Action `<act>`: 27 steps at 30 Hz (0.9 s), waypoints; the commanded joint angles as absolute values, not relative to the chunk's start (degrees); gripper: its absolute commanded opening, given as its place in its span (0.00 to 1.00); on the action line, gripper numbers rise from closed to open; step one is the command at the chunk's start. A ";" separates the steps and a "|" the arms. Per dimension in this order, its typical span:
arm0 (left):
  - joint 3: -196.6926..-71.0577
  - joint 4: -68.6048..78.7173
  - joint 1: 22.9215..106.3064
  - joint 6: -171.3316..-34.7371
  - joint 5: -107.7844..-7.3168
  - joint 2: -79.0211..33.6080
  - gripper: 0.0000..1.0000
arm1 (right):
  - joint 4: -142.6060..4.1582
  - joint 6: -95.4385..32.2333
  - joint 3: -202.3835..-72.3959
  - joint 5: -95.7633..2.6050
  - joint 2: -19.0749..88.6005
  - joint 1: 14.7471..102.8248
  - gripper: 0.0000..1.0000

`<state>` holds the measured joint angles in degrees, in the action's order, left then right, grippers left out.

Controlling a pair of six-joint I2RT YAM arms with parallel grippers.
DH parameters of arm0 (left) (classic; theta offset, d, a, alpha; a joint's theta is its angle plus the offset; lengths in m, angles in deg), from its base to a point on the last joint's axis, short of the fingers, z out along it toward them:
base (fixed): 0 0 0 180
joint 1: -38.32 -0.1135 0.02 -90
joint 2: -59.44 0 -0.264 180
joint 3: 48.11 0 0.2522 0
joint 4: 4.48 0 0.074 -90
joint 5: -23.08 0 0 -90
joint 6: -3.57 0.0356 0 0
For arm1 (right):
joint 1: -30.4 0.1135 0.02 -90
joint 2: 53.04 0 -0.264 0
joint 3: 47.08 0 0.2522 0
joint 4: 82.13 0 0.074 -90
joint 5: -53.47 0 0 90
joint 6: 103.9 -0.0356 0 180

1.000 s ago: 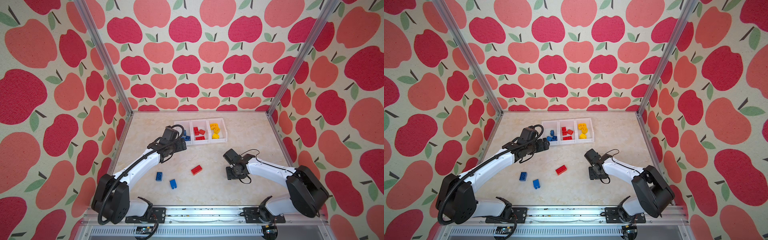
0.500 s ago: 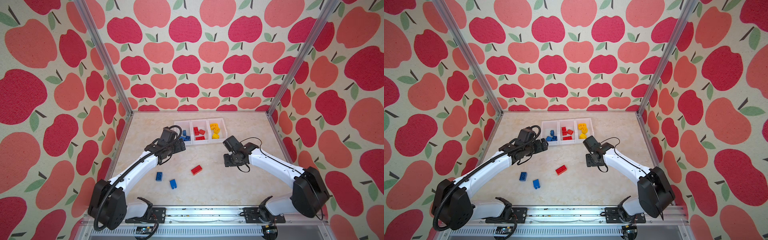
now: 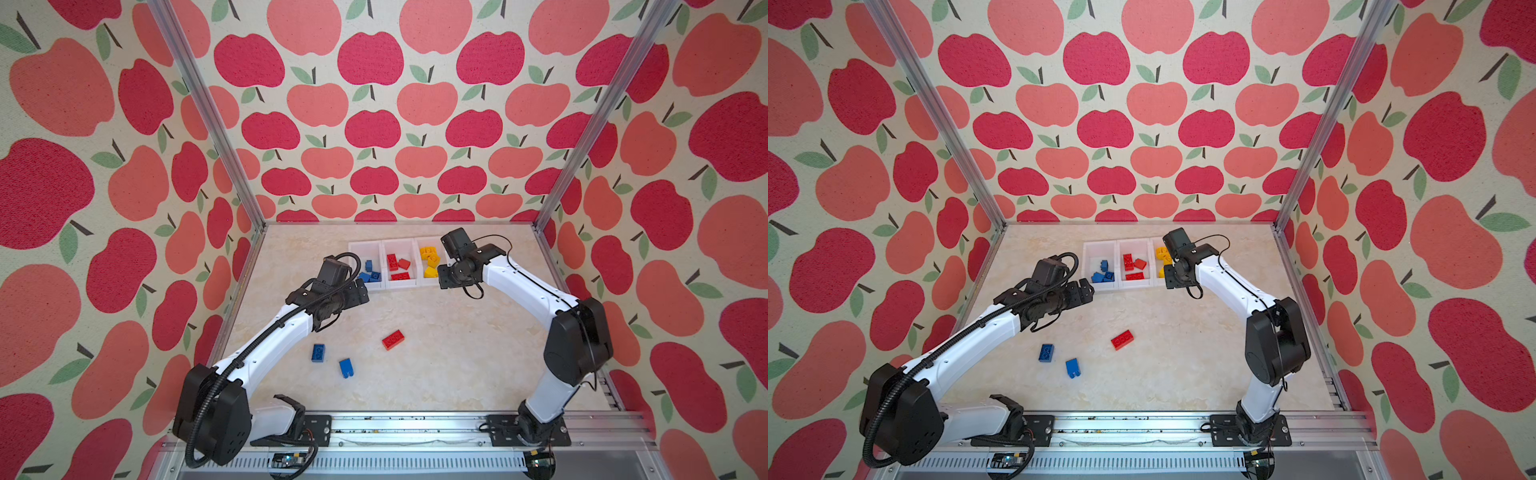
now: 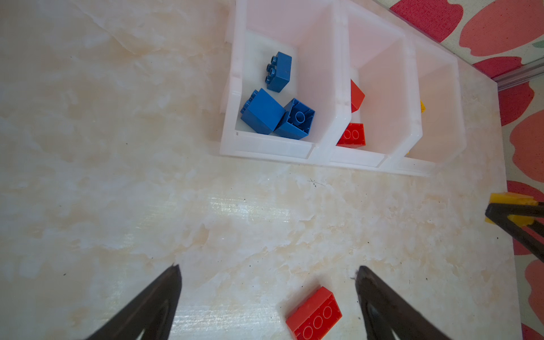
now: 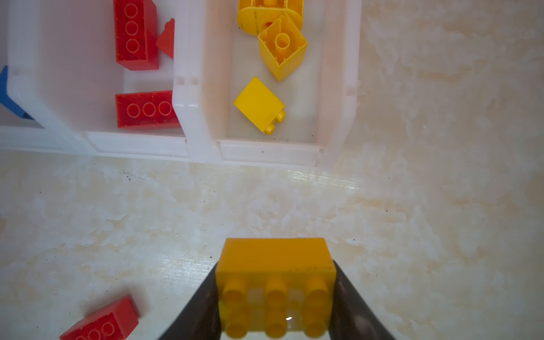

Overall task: Sort the legos into containers by color
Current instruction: 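Grasp the yellow brick with the right gripper and carry it to the tray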

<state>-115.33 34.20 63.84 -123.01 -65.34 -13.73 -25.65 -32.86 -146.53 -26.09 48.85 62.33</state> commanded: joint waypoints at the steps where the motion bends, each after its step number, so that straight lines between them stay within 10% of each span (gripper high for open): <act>1: -114.22 35.26 63.38 -122.23 -64.56 -13.86 0.95 | -25.75 -29.37 -152.07 -25.85 52.95 60.88 0.42; 27: -109.08 33.54 60.30 -124.05 -62.74 -10.26 0.96 | -22.10 -27.08 -171.59 -26.18 72.99 58.76 0.43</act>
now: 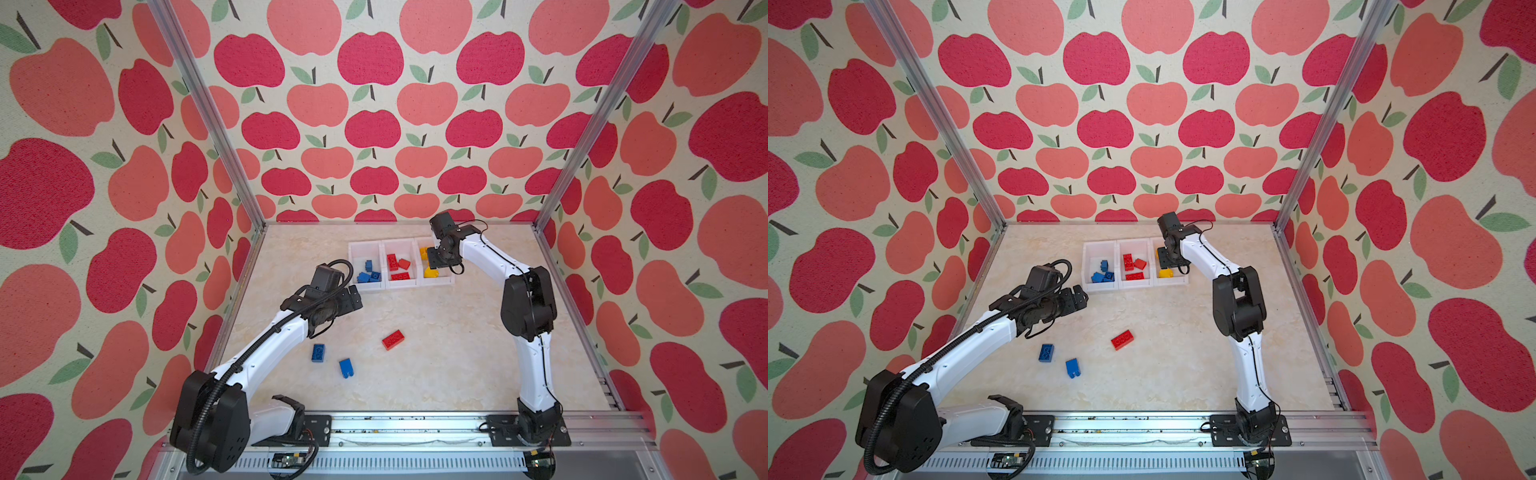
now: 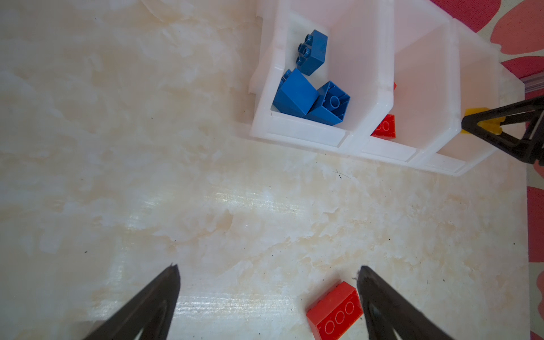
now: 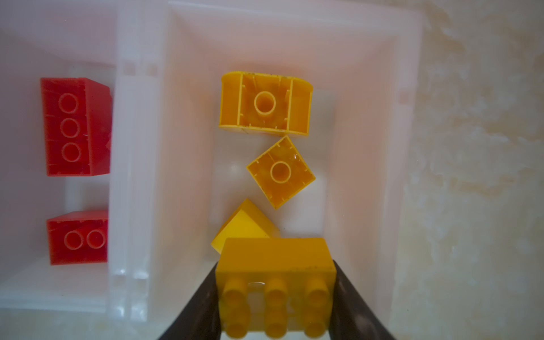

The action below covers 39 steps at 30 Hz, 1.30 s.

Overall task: Sort the legos into containers by color
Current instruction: 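Grasp the yellow brick with the right gripper and carry it to the tray, then open the right gripper over the yellow compartment to drop the brick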

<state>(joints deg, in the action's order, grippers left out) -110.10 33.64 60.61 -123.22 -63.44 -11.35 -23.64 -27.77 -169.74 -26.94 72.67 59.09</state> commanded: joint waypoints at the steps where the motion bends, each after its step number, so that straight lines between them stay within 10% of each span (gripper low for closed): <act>1: -108.94 33.40 60.30 -124.07 -62.64 -10.25 0.96 | -22.05 -27.10 -171.58 -26.04 73.13 58.76 0.43; 39: -108.71 49.81 60.30 -126.56 -69.50 -6.55 0.99 | -23.08 -31.72 -155.44 -29.05 55.99 63.28 0.81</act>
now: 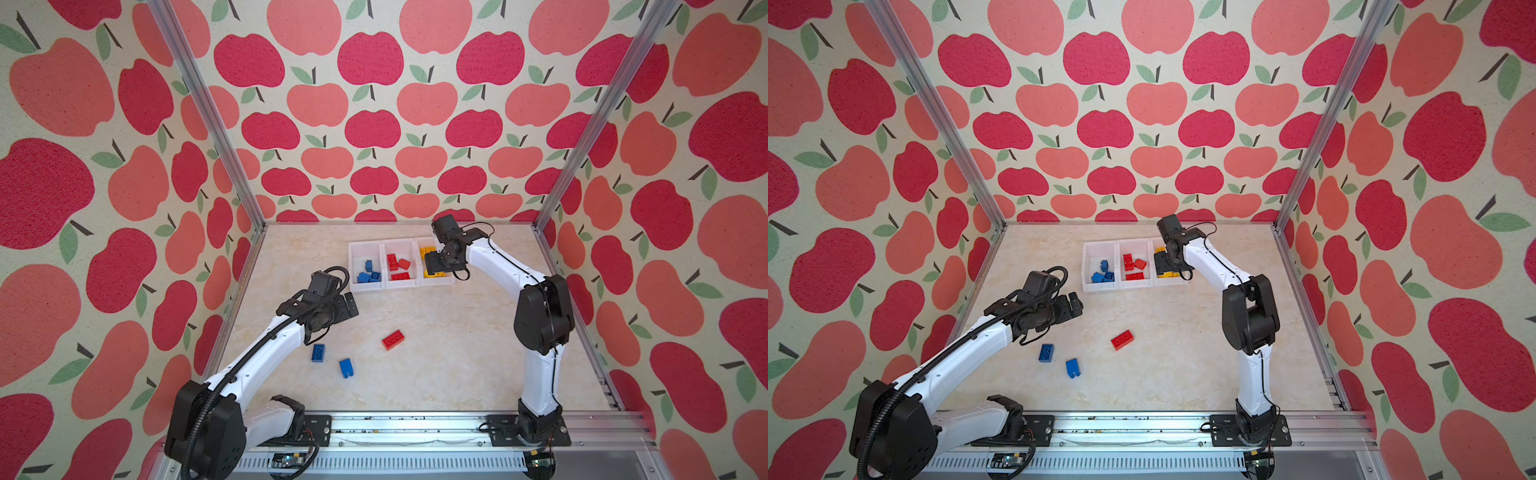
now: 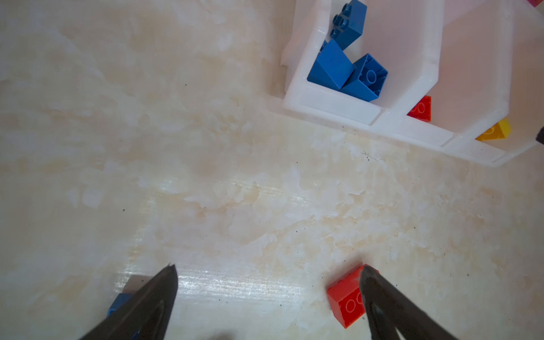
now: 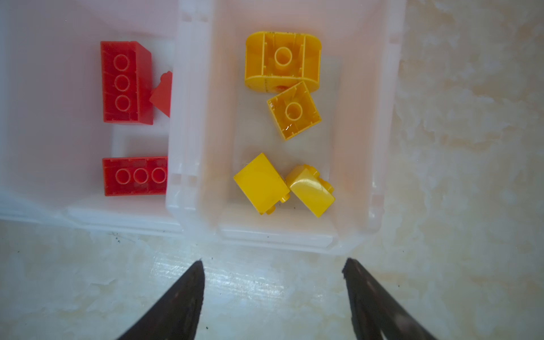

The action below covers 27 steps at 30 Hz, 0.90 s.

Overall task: Sort the legos into containers by color
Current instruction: 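Open the right gripper over the yellow compartment to drop the brick, then lower the left gripper onto a blue 2x4 brick and grasp it while the right withdraws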

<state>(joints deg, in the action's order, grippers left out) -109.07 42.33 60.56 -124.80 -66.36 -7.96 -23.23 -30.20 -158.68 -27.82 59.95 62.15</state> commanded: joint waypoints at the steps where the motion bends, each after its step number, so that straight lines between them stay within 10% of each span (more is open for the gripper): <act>1: -108.20 50.82 60.30 -126.89 -69.56 -6.18 1.00 | -23.40 -32.02 -153.75 -29.16 54.63 63.74 0.82; 27: -95.08 49.16 56.90 -130.20 -73.39 -5.54 0.84 | -25.38 -37.06 -135.39 -31.55 39.09 66.09 0.82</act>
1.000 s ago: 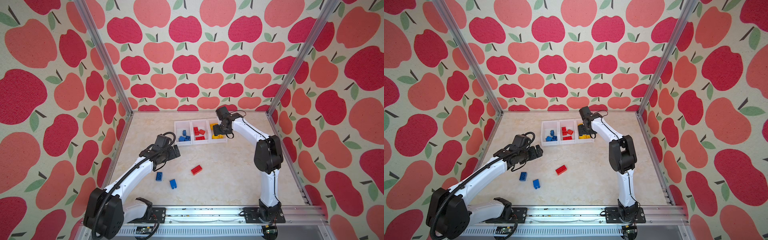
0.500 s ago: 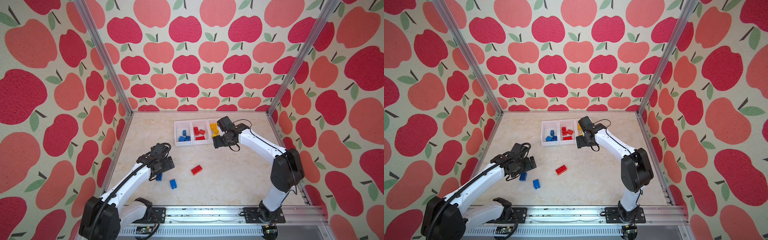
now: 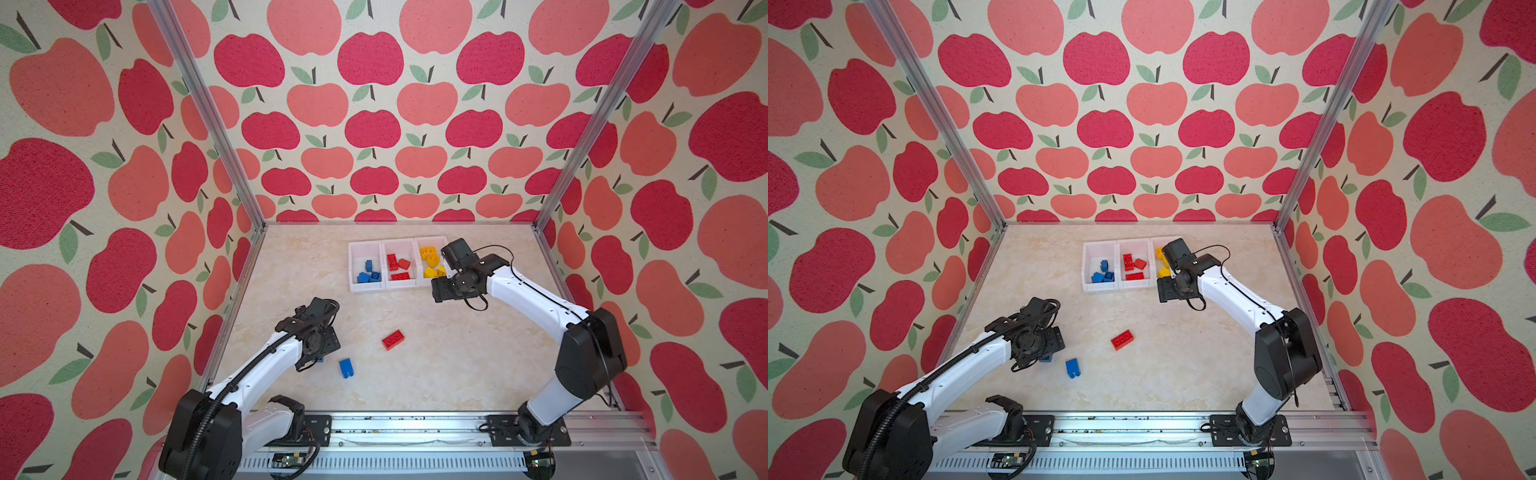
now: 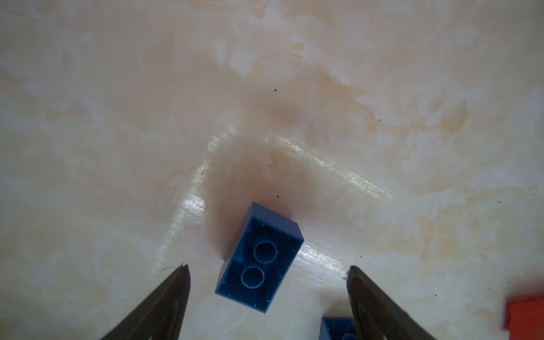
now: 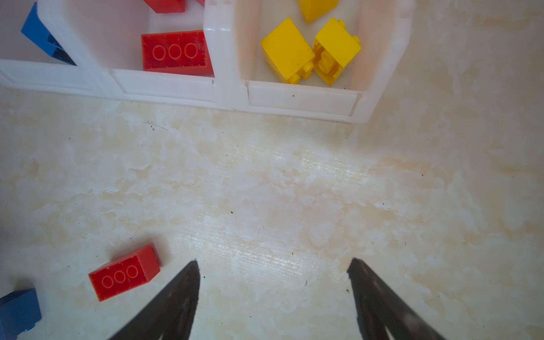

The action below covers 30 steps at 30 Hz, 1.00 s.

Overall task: Sort the legos into containers by color
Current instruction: 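Lower the left gripper onto a blue 2x4 brick and grasp it while the right withdraws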

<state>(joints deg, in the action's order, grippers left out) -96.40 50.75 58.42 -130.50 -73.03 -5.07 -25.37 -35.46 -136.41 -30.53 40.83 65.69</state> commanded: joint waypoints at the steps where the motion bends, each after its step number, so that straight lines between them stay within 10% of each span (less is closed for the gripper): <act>1: -94.65 48.27 56.02 -129.63 -72.27 -5.73 0.84 | -25.48 -37.17 -135.27 -31.53 38.94 66.06 0.82; 30: -92.28 43.47 58.89 -129.58 -67.60 -9.38 0.47 | -25.83 -38.77 -132.82 -30.55 37.49 66.13 0.80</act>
